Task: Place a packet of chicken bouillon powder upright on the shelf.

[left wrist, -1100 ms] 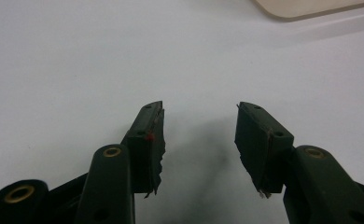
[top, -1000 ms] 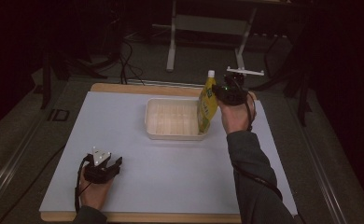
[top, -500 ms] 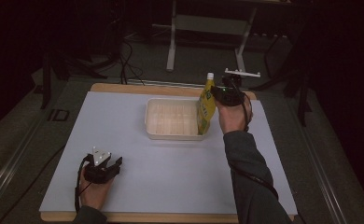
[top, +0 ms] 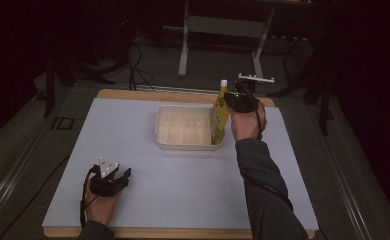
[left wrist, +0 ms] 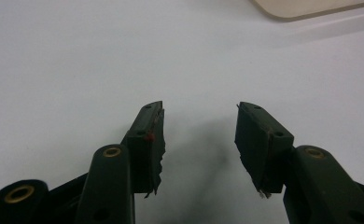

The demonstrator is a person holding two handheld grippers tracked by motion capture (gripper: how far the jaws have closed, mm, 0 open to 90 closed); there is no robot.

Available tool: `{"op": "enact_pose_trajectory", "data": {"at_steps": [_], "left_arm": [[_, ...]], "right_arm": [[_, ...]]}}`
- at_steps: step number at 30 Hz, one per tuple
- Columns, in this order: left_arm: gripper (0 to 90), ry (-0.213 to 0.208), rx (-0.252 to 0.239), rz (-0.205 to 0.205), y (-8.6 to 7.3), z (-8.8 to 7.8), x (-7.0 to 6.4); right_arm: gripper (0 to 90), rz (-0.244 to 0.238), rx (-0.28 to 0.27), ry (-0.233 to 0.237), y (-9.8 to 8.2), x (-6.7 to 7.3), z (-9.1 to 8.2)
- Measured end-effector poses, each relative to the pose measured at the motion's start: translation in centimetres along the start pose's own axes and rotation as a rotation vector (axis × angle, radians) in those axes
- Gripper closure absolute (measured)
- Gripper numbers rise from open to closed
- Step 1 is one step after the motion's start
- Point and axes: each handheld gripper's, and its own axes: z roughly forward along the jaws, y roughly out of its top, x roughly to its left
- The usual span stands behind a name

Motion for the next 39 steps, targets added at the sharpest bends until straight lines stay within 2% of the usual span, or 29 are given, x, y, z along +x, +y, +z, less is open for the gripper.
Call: {"op": "enact_pose_trajectory", "data": {"at_steps": [8,16,20,26,29,32,34,39], "left_arm": [[51.9,0.001,-0.001,0.0,0.0,0.0,0.0],[51.9,-0.002,0.0,-0.002,0.0,0.0,0.0],[51.8,-0.001,0.001,-0.002,0.0,0.0,0.0],[51.7,-0.003,0.001,-0.004,0.0,0.0,0.0],[51.6,-0.004,0.002,-0.004,0.0,0.0,0.1],[51.6,-0.004,-0.001,-0.006,0.0,0.0,0.1],[51.6,-0.004,-0.001,-0.006,0.0,0.0,0.1],[51.5,-0.003,-0.002,-0.006,0.0,0.0,0.0]], "right_arm": [[90.0,-0.011,0.018,-0.011,-0.5,0.3,1.0],[90.0,-0.058,0.057,-0.035,-1.5,0.8,2.4],[90.0,-0.086,0.049,-0.034,-1.7,1.1,2.5],[89.5,-0.074,0.052,-0.019,-1.6,0.7,2.5],[84.3,-0.069,0.066,-0.012,-1.8,0.7,2.7],[71.8,-0.056,0.063,0.008,-1.9,0.6,2.8],[62.5,-0.065,0.061,0.018,-2.0,0.6,2.7],[57.2,-0.085,0.052,0.025,-1.9,0.7,2.3]]}}
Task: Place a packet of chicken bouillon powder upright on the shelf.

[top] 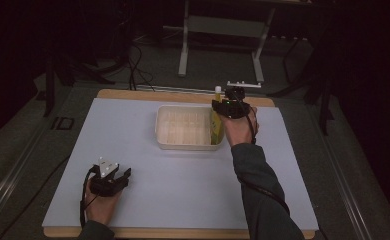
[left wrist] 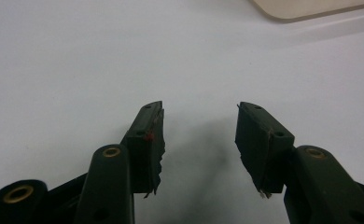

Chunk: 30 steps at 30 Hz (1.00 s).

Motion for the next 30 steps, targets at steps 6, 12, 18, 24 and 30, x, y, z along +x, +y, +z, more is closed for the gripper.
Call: {"op": "enact_pose_trajectory", "data": {"at_steps": [6,12,18,24,30], "left_arm": [[51.5,0.001,-0.001,-0.001,0.0,0.0,0.0],[51.1,0.0,-0.003,-0.002,0.0,0.0,0.0],[50.6,0.0,-0.005,-0.006,0.0,0.0,0.0],[50.5,-0.001,-0.007,-0.008,0.0,0.0,0.0],[50.5,0.0,-0.005,-0.007,0.0,0.0,0.0]], "right_arm": [[54.0,-0.03,-0.022,0.02,0.6,0.1,-1.5],[52.9,-0.068,-0.028,0.045,0.6,-0.1,-2.9],[54.5,-0.122,-0.003,0.058,0.2,-0.3,-4.2],[61.3,-0.185,0.013,0.069,-0.7,-0.4,-5.5],[65.2,-0.225,0.016,0.087,-1.8,-0.4,-6.8]]}}
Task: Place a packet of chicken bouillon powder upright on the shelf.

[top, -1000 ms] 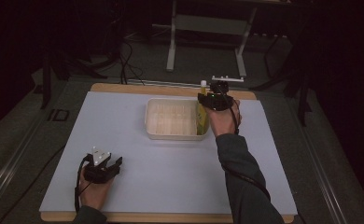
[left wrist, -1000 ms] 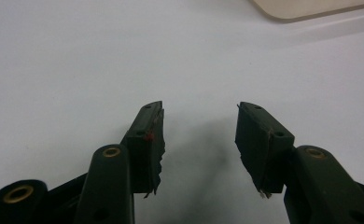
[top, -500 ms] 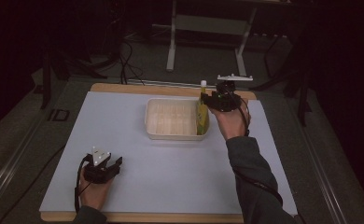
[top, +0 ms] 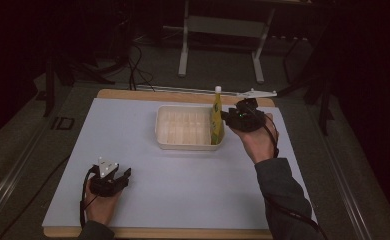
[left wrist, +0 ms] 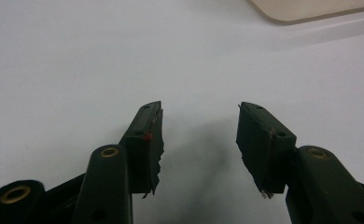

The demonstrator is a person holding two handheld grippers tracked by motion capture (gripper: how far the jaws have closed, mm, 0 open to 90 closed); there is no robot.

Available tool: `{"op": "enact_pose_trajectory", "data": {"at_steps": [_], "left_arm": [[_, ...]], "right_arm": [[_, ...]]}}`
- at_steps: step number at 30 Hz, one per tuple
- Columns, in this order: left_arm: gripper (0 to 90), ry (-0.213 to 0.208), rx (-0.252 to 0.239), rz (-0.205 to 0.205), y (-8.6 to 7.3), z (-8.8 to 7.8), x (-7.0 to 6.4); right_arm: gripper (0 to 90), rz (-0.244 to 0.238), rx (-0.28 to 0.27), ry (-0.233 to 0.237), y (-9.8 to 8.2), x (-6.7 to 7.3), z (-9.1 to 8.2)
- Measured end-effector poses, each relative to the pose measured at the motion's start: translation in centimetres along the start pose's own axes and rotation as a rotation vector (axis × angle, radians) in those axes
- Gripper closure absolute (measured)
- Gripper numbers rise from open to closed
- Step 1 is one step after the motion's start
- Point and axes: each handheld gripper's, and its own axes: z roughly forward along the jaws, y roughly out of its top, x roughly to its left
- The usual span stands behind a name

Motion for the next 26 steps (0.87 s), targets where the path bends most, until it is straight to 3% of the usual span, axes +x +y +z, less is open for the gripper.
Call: {"op": "enact_pose_trajectory", "data": {"at_steps": [6,10,15,19,26], "left_arm": [[50.5,0.001,0.001,0.002,0.0,0.0,0.0],[50.5,0.001,0.0,0.001,0.0,0.0,0.0],[50.5,0.001,-0.004,-0.007,0.0,-0.1,0.1],[50.4,0.001,-0.007,-0.014,-0.1,0.0,0.1],[50.4,0.003,-0.001,-0.015,0.0,0.0,0.1]], "right_arm": [[76.6,-0.033,0.016,-0.022,-1.3,0.2,-0.6],[83.0,-0.009,0.014,-0.039,-2.9,-0.1,-0.6],[84.2,0.016,0.041,-0.057,-5.8,-0.8,0.5],[84.2,0.025,0.073,-0.089,-8.3,-1.8,1.8],[85.5,0.099,0.132,-0.106,-11.8,-3.9,3.4]]}}
